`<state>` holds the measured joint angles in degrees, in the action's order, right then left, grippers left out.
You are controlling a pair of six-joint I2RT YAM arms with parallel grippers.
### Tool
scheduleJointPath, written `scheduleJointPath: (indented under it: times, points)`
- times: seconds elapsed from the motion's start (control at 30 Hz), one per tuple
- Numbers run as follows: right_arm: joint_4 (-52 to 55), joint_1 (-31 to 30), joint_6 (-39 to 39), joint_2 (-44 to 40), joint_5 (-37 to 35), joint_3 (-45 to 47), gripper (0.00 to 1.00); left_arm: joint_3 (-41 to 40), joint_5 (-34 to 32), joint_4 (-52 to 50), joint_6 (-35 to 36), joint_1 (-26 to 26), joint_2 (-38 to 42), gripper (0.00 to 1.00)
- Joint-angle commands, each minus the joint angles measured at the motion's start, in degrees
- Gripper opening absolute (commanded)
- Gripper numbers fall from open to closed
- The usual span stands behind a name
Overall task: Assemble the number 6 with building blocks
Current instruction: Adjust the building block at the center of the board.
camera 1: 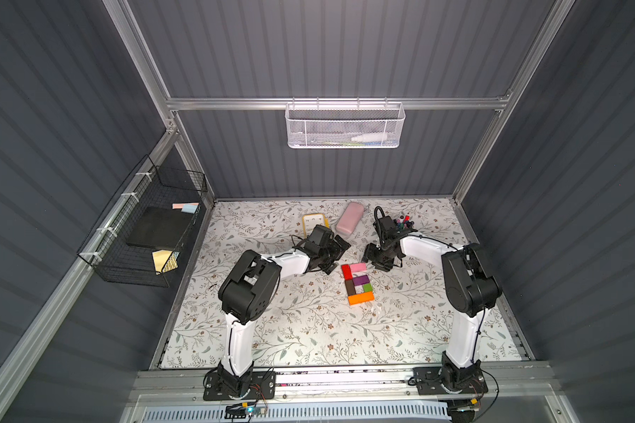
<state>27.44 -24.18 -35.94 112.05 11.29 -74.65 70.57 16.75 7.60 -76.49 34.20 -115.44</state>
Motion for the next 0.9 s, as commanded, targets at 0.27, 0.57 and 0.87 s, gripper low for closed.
scheduleJointPath:
  times: [0.27, 0.57, 0.87]
  points:
    - [-0.8, 0.5, -0.1, 0.9, 0.4, -0.5, 0.63, 0.4, 0.6, -1.4, -0.2, 1.1, -1.9, 0.99]
    - [-2.4, 0.5, -0.3, 1.3, 1.4, 0.3, 0.63, 1.1, 0.2, -1.4, -0.1, 1.2, -2.5, 0.99]
    - [-3.4, 0.5, -0.2, 1.7, 3.0, 0.9, 0.63, 1.3, -0.1, -1.4, 0.0, 1.4, -2.4, 0.99]
